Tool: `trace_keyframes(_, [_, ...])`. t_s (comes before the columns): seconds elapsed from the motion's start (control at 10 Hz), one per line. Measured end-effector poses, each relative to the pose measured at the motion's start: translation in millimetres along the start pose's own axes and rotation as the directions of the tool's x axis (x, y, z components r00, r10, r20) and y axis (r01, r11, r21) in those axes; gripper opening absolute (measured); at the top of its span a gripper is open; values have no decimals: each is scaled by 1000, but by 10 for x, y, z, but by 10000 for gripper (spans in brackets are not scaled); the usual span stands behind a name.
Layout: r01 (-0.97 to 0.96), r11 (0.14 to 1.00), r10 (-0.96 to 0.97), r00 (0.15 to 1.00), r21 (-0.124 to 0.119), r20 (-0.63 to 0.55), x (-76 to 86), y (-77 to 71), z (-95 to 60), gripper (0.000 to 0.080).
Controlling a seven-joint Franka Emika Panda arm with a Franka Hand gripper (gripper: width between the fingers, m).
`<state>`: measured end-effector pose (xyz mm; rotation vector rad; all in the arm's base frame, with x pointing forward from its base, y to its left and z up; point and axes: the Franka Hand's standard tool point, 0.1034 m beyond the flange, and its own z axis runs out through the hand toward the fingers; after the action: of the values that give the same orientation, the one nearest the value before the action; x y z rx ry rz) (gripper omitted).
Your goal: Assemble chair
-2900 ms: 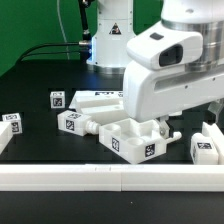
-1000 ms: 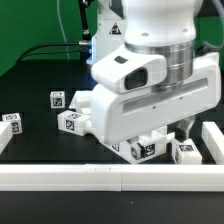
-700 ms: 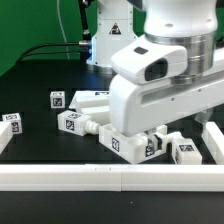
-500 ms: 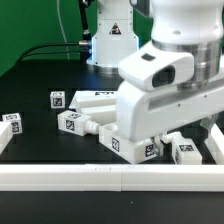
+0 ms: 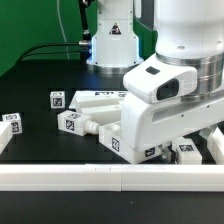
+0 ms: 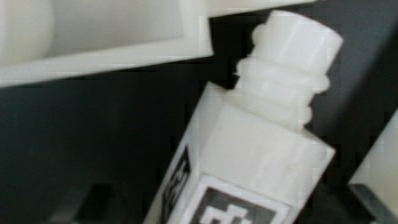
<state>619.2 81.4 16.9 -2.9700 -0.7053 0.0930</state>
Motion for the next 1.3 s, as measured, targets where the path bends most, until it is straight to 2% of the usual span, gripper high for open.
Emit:
trace_keyframes(0.1, [0, 1000, 0, 1000, 0, 0, 2, 0, -2, 387])
trace_keyframes(0.2, [-10, 1000, 10, 1000, 3, 8, 5, -23, -22, 279])
trace_keyframes(0.3, [-25, 1000, 25, 999, 17, 42, 26, -125, -180, 279])
trace_keyframes(0.4, [-18, 1000, 17, 998, 21, 53, 29, -138, -385, 279])
trace_keyframes(0.6, [15, 999, -18, 997, 33, 77, -110, 29, -780, 279])
trace_keyframes(0.7, [54, 998, -56, 996, 36, 68, -233, 161, -900, 279])
trace_keyframes(0.8, [90, 996, -92, 995, 27, 48, -405, 340, -982, 279])
trace_keyframes(0.9, [99, 995, -99, 995, 11, 25, -532, 404, -961, 281])
trace_keyframes(1.1, [97, 995, -98, 995, 16, 33, -524, 350, -922, 281])
trace_keyframes(1.3, [91, 996, -91, 995, 18, 31, -547, 376, -915, 281])
